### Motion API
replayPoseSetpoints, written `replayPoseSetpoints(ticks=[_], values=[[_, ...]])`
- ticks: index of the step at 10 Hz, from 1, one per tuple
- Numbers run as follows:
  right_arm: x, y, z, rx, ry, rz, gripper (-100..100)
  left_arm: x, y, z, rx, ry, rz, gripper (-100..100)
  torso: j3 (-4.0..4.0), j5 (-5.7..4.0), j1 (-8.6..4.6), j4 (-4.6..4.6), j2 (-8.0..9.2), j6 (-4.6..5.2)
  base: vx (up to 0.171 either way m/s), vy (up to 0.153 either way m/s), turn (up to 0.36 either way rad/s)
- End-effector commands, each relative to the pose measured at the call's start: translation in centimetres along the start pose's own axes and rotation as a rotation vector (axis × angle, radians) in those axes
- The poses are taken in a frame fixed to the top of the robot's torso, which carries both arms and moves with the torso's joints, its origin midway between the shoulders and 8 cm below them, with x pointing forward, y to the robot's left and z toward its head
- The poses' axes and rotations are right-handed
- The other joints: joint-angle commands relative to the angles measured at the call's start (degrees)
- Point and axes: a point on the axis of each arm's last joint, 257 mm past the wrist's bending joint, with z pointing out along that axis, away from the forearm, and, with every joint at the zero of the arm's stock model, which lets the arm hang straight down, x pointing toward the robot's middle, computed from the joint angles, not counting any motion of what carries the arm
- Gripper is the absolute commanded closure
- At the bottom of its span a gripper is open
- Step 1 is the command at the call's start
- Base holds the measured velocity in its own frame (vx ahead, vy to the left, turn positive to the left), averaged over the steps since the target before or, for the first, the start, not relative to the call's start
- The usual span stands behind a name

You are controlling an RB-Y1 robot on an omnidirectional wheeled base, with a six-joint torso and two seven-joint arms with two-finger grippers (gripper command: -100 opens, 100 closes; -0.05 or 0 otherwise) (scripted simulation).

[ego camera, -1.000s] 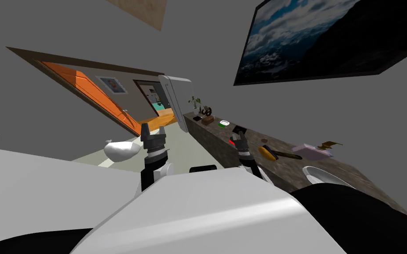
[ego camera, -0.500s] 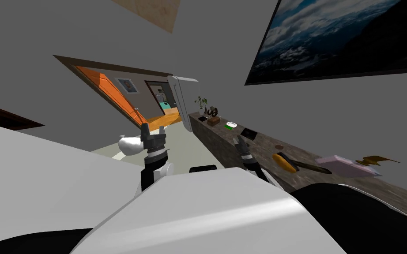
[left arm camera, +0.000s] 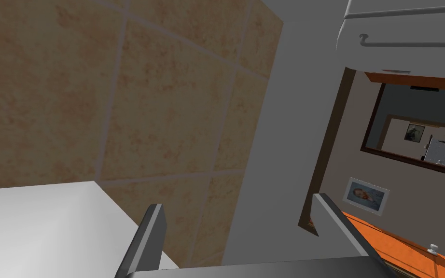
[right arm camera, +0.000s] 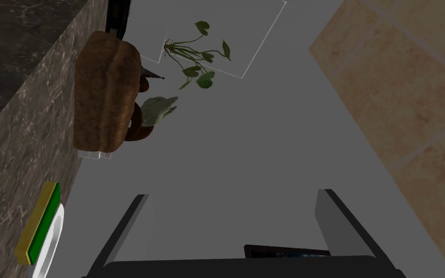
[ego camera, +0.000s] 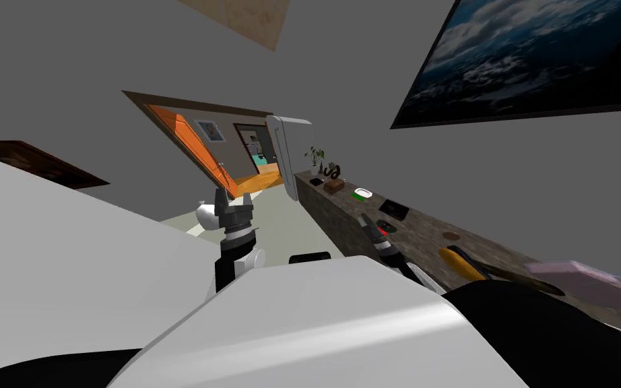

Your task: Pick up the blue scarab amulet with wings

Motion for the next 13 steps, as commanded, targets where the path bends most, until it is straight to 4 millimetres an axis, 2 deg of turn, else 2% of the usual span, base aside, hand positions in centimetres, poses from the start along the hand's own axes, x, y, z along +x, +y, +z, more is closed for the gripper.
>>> replayPoseSetpoints(ticks=[1, 2, 3, 4, 5, 6, 7, 8, 9, 10, 11, 12, 13], values=[[0.3, -1.0, -0.7, 0.022, 0.038, -0.026, -100, 0.0, 0.0, 0.0, 0.0, 0.0, 0.0, 0, 0.0, 0.0, 0.0, 0.0, 0.0, 0.0, 0.042, 0.061, 0.1], [0.4, -2.6, -2.0, 0.065, 0.078, -0.056, -100, 0.0, 0.0, 0.0, 0.0, 0.0, 0.0, 0, -0.01, -0.02, -0.05, 0.0, -0.01, 0.02, 0.062, 0.081, 0.202], [0.3, -2.6, -1.9, 0.066, 0.095, -0.067, -100, 0.0, 0.0, 0.0, 0.0, 0.0, 0.0, 0, -0.04, 0.0, 0.0, -0.01, -0.07, -0.01, 0.051, 0.06, 0.071], [0.5, -3.9, -3.1, 0.1, 0.137, -0.094, -100, 0.0, 0.0, 0.0, 0.0, 0.0, 0.0, 0, -0.03, -0.01, -0.05, -0.01, -0.05, 0.03, 0.05, 0.062, 0.153], [0.3, -4.2, -3.3, 0.11, 0.156, -0.109, -100, 0.0, 0.0, 0.0, 0.0, 0.0, 0.0, 0, -0.03, -0.02, -0.06, -0.01, -0.05, 0.0, 0.048, 0.055, 0.084], [0.3, -5.7, -4.8, 0.15, 0.196, -0.134, -100, 0.0, 0.0, 0.0, 0.0, 0.0, 0.0, 0, -0.02, -0.02, -0.07, -0.01, -0.03, 0.02, 0.043, 0.064, 0.155], [0.1, -5.7, -4.7, 0.153, 0.219, -0.151, -100, 0.0, 0.0, 0.0, 0.0, 0.0, 0.0, 0, -0.01, -0.02, -0.07, -0.01, -0.02, 0.0, 0.035, 0.054, 0.092], [0.0, -7.1, -6.3, 0.194, 0.263, -0.177, -100, 0.0, 0.0, 0.0, 0.0, 0.0, 0.0, 0, 0.01, -0.01, -0.07, 0.0, 0.01, 0.02, 0.062, 0.066, 0.158], [-0.2, -7.1, -6.2, 0.195, 0.285, -0.193, -100, 0.0, 0.0, 0.0, 0.0, 0.0, 0.0, 0, -0.03, -0.01, -0.03, -0.01, -0.05, 0.01, 0.053, 0.055, 0.079], [-0.1, -8.2, -7.6, 0.227, 0.331, -0.217, -100, 0.0, 0.0, 0.0, 0.0, 0.0, 0.0, 0, -0.03, -0.01, -0.07, -0.01, -0.04, 0.02, 0.048, 0.062, 0.163], [-0.6, -8.4, -7.7, 0.236, 0.353, -0.235, -100, 0.0, 0.0, 0.0, 0.0, 0.0, 0.0, 0, -0.02, -0.01, -0.05, -0.01, -0.03, 0.01, 0.041, 0.041, 0.072], [-0.7, -9.7, -9.3, 0.275, 0.399, -0.259, -100, 0.0, 0.0, 0.0, 0.0, 0.0, 0.0, 0, 0.0, -0.02, -0.11, 0.0, 0.0, 0.03, 0.046, 0.05, 0.125], [-1.1, -9.7, -9.2, 0.276, 0.423, -0.277, -100, 0.0, 0.0, 0.0, 0.0, 0.0, 0.0, 0, -0.01, -0.02, -0.09, 0.0, -0.01, 0.01, 0.04, 0.04, 0.077]])
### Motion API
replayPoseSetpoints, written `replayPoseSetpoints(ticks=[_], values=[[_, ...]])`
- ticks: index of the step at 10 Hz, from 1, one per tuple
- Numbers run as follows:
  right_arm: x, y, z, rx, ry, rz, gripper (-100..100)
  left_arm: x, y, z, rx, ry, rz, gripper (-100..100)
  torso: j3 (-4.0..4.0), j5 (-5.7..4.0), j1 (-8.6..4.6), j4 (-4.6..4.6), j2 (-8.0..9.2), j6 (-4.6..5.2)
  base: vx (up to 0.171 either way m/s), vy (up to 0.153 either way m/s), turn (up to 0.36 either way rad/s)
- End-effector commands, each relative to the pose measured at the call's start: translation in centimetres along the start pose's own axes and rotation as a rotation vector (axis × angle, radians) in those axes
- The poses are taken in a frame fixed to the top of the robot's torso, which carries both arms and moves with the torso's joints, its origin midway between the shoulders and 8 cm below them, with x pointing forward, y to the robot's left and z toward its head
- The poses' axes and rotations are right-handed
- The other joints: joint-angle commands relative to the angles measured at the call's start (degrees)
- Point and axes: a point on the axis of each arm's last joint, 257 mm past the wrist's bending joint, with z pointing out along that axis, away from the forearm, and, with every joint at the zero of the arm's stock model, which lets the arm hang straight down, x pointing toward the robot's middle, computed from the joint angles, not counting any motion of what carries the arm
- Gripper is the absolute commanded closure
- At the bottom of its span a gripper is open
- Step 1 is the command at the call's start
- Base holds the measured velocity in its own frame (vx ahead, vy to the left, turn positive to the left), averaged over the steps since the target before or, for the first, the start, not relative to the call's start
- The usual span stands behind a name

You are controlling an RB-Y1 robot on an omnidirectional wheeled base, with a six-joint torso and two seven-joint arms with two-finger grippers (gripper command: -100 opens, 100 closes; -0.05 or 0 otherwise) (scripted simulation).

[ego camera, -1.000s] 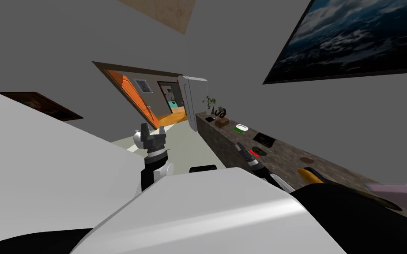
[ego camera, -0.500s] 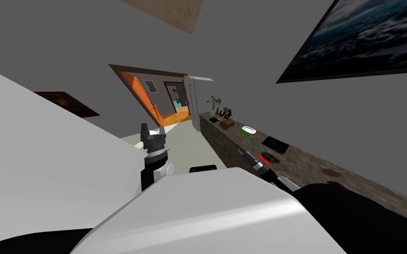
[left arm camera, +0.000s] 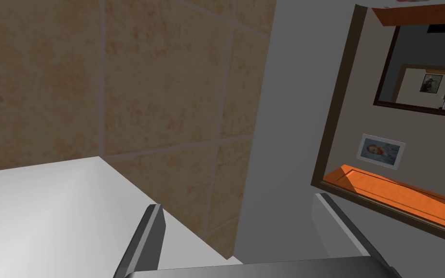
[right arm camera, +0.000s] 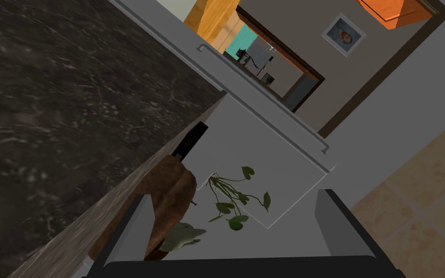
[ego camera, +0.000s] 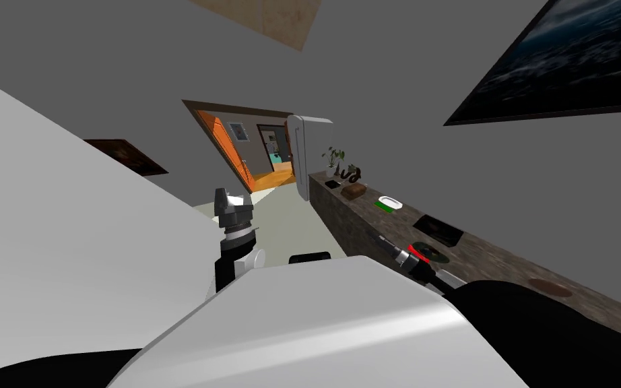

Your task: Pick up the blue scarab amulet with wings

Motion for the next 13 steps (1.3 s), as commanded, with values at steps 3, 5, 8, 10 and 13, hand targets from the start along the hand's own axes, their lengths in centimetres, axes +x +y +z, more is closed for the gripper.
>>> replayPoseSetpoints(ticks=[3, 5, 8, 10, 13], values=[[0.9, -3.3, -2.5, 0.081, 0.136, -0.079, -100, 0.0, 0.0, 0.0, 0.0, 0.0, 0.0, 0, 0.0, -0.01, -0.04, 0.0, 0.0, 0.01, 0.044, 0.032, 0.113], [0.4, -3.3, -2.6, 0.083, 0.158, -0.101, -100, 0.0, 0.0, 0.0, 0.0, 0.0, 0.0, 0, 0.01, -0.01, -0.05, 0.0, 0.01, 0.01, 0.03, 0.018, 0.024], [0.7, -6.0, -5.2, 0.153, 0.283, -0.172, -100, 0.0, 0.0, 0.0, 0.0, 0.0, 0.0, 0, 0.02, -0.02, -0.08, 0.01, 0.04, 0.02, 0.035, 0.016, 0.096], [0.4, -7.3, -6.6, 0.188, 0.351, -0.213, -100, 0.0, 0.0, 0.0, 0.0, 0.0, 0.0, 0, 0.03, -0.03, -0.1, 0.01, 0.05, 0.02, 0.028, 0.012, 0.077], [-0.6, -8.5, -8.0, 0.225, 0.439, -0.277, -100, 0.0, 0.0, 0.0, 0.0, 0.0, 0.0, 0, 0.04, -0.04, -0.12, 0.02, 0.06, 0.0, 0.025, 0.003, 0.056]])
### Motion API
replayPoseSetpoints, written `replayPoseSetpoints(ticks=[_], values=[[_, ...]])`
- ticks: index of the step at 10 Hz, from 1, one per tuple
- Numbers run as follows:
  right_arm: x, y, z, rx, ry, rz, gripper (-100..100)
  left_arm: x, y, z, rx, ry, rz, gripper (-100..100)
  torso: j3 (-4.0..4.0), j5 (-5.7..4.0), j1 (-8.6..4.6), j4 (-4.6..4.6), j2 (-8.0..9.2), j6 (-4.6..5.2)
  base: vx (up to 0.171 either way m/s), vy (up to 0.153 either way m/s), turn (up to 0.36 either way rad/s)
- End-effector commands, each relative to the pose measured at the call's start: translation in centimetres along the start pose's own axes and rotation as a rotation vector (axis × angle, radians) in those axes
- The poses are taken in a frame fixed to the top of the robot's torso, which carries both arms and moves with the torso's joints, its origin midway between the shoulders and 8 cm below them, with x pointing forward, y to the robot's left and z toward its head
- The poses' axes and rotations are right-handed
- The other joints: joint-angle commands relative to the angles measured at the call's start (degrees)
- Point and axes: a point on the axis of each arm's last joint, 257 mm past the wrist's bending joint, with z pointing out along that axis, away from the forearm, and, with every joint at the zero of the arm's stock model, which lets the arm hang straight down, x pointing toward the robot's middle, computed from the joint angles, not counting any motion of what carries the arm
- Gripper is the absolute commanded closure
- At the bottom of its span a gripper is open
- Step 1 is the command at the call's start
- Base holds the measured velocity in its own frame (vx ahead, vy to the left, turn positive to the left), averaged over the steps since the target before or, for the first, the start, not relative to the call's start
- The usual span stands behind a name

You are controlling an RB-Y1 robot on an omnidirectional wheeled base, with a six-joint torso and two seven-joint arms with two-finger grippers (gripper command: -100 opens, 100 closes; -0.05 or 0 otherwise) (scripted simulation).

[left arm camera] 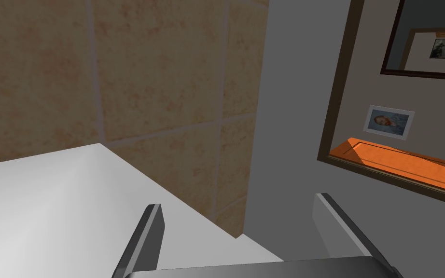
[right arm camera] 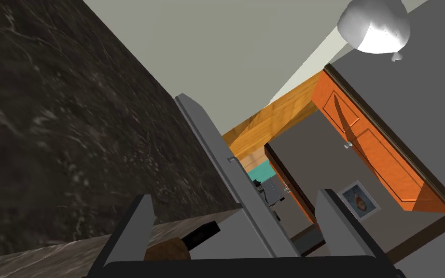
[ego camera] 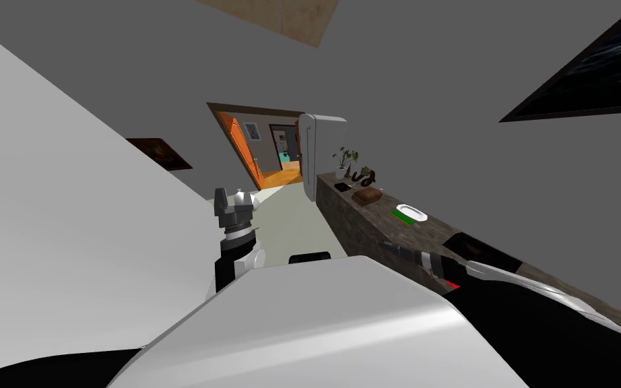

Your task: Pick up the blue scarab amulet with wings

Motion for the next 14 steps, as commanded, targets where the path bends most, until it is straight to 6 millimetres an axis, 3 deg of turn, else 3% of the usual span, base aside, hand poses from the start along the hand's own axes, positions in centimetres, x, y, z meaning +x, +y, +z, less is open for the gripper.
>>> replayPoseSetpoints(ticks=[1, 8, 14], values=[[0.7, -1.6, -1.3, 0.035, 0.071, -0.04, -100, 0.0, 0.0, 0.0, 0.0, 0.0, 0.0, 0, 0.0, 0.0, 0.0, 0.0, 0.0, 0.0, 0.02, 0.001, 0.057], [0.4, -5.5, -5.2, 0.136, 0.27, -0.172, -100, 0.0, 0.0, 0.0, 0.0, 0.0, 0.0, 0, 0.06, -0.01, -0.06, 0.03, 0.11, 0.01, 0.004, -0.01, 0.033], [-0.7, -9.9, -11.3, 0.273, 0.523, -0.318, -100, 0.0, 0.0, 0.0, 0.0, 0.0, 0.0, 0, 0.15, -0.04, -0.17, 0.06, 0.26, 0.03, -0.032, -0.036, -0.003]])
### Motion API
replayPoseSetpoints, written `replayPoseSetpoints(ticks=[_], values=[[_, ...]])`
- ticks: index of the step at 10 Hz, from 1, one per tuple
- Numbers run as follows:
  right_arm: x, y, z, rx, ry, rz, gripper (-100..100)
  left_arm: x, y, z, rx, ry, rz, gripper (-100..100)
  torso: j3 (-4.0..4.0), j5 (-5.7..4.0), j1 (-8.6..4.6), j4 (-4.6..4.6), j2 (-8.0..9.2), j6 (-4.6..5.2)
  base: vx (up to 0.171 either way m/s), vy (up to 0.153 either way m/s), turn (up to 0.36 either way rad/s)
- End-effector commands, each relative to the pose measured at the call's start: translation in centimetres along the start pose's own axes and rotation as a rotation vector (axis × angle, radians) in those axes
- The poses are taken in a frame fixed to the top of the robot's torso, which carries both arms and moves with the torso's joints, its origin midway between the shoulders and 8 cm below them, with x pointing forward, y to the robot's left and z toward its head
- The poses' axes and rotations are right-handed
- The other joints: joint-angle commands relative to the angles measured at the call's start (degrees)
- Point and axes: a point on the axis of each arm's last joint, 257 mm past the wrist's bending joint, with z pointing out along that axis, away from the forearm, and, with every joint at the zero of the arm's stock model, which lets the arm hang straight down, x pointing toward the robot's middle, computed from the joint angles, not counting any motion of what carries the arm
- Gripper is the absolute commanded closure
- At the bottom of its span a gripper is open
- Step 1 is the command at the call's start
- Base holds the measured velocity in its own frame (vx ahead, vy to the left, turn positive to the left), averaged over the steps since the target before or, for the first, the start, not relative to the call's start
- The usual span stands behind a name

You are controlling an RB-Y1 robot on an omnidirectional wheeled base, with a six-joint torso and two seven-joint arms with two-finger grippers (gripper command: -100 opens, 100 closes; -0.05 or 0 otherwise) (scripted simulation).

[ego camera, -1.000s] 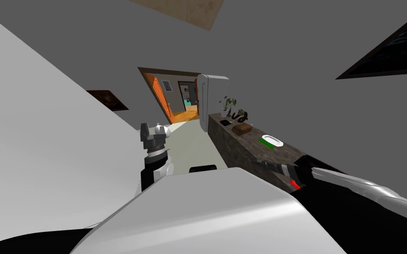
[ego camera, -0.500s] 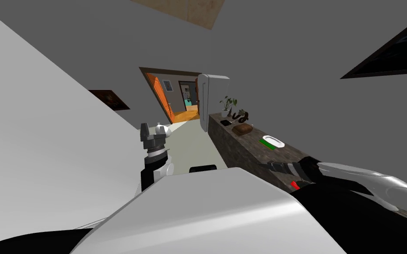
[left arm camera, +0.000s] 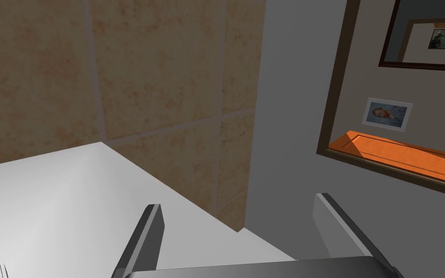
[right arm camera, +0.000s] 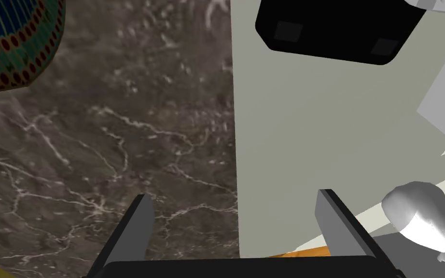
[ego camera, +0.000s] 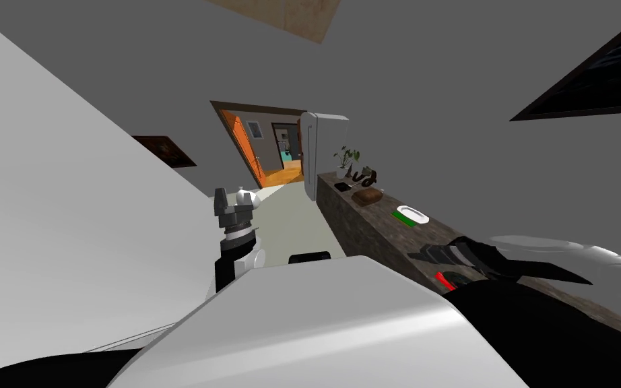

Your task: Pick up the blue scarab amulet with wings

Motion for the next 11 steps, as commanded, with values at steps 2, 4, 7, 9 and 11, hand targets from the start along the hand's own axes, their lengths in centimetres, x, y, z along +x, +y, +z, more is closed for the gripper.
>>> replayPoseSetpoints(ticks=[2, 4, 7, 9, 11], values=[[1.4, -2.1, -2.2, 0.054, 0.107, -0.051, -100, 0.0, 0.0, 0.0, 0.0, 0.0, 0.0, 0, 0.03, 0.0, 0.02, 0.01, 0.05, 0.01, -0.076, -0.048, -0.043], [2.1, -3.2, -3.4, 0.082, 0.166, -0.077, -100, 0.0, 0.0, 0.0, 0.0, 0.0, 0.0, 0, 0.07, -0.01, 0.02, 0.03, 0.12, 0.02, -0.083, -0.051, -0.057], [2.9, -3.9, -4.4, 0.102, 0.216, -0.095, -100, 0.0, 0.0, 0.0, 0.0, 0.0, 0.0, 0, 0.04, 0.0, 0.14, 0.02, 0.06, 0.0, -0.06, -0.023, -0.041], [2.7, -3.8, -4.2, 0.097, 0.205, -0.091, 0, 0.0, 0.0, 0.0, 0.0, 0.0, 0.0, 0, -0.03, 0.01, 0.18, -0.01, -0.06, -0.01, -0.011, -0.005, -0.008], [4.8, -3.6, -3.2, 0.1, 0.207, -0.074, -100, 0.0, 0.0, 0.0, 0.0, 0.0, 0.0, 0, -0.13, 0.01, 0.21, -0.05, -0.24, -0.03, 0.033, -0.001, 0.087]])
